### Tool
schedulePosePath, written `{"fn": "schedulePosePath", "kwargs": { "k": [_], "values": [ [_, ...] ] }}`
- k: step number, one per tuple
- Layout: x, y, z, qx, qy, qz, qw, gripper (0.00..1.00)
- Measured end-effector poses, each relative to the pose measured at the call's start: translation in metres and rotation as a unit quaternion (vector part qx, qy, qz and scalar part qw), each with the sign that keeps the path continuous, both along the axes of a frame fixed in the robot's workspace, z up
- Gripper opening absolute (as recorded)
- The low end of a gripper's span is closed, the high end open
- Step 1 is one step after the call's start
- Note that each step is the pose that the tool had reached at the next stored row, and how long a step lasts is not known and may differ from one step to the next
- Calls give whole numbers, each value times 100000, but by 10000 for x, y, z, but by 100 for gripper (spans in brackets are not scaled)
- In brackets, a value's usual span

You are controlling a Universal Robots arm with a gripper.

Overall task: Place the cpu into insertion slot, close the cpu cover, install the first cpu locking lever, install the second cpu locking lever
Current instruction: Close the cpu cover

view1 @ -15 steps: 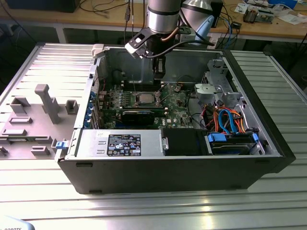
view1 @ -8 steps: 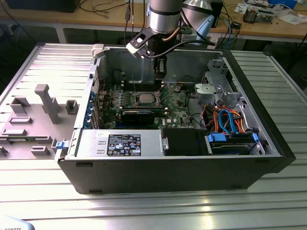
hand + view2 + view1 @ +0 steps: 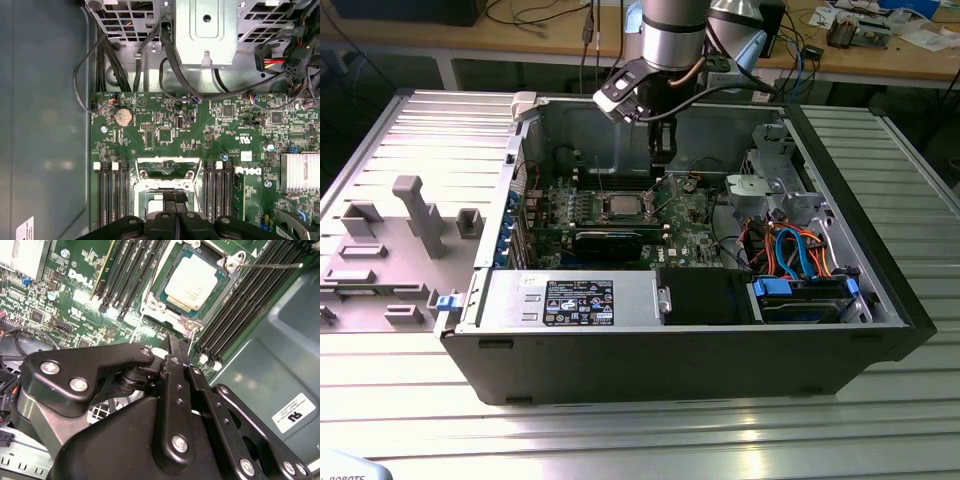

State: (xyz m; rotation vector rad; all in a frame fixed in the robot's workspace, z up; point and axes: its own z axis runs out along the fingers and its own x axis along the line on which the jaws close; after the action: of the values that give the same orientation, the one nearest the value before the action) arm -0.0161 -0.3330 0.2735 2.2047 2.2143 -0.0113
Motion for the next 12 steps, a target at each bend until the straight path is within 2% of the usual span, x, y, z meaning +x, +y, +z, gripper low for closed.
{"fn": "schedulePosePath", "kwargs": {
  "k": [8,9,11,12],
  "values": [
    [80,1,0,1,2,-3,100000,11],
    [162,2,0,1,3,-5,100000,11],
    [420,5,0,1,3,-2,100000,11],
    [427,5,0,-1,0,-3,100000,11]
  ]
}}
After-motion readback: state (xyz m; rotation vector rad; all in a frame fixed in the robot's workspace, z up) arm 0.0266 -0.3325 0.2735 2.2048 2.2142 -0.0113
